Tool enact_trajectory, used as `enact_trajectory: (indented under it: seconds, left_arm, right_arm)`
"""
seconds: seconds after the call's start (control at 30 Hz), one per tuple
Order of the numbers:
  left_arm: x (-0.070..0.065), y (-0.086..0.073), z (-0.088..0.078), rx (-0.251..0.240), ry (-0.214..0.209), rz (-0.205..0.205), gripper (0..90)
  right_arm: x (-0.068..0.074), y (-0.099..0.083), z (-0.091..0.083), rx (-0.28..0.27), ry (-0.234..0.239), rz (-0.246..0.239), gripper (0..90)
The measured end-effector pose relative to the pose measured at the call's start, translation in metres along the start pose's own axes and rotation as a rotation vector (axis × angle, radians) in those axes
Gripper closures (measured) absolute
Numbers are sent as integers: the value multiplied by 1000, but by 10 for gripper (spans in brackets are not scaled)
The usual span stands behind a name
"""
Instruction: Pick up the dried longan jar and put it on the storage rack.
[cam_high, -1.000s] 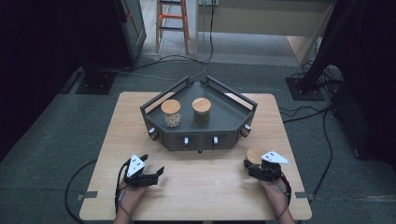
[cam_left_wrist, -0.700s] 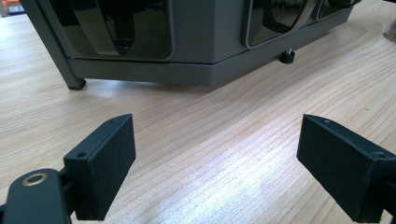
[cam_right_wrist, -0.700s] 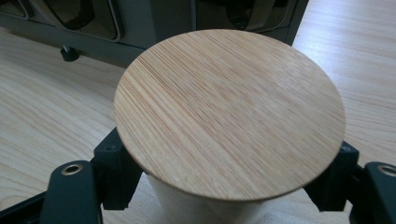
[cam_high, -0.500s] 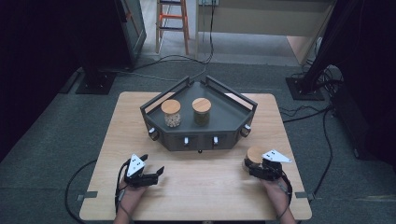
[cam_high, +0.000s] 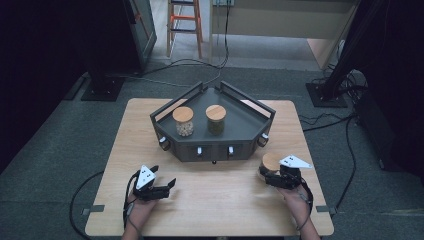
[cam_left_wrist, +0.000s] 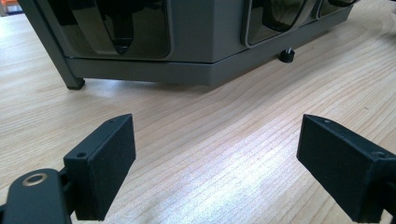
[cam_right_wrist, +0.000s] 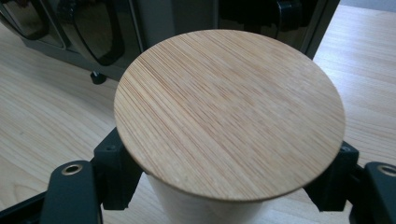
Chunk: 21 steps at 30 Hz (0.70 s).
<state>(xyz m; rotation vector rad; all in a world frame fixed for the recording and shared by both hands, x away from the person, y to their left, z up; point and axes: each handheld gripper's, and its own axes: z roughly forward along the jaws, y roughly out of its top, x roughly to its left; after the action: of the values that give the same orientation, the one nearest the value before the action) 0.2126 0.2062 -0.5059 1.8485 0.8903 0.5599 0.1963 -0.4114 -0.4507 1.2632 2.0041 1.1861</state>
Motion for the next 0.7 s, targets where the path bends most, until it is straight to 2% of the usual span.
enact_trajectory:
  seconds: [0.27,0.7]
  left_arm:
    - [1,1,0,5,1,-5,116]
    - [0,1,0,4,0,-2,116]
  right_arm:
    - [5,7,-1,9,-7,-21,255]
    - [6,21,-5,10,-8,-31,255]
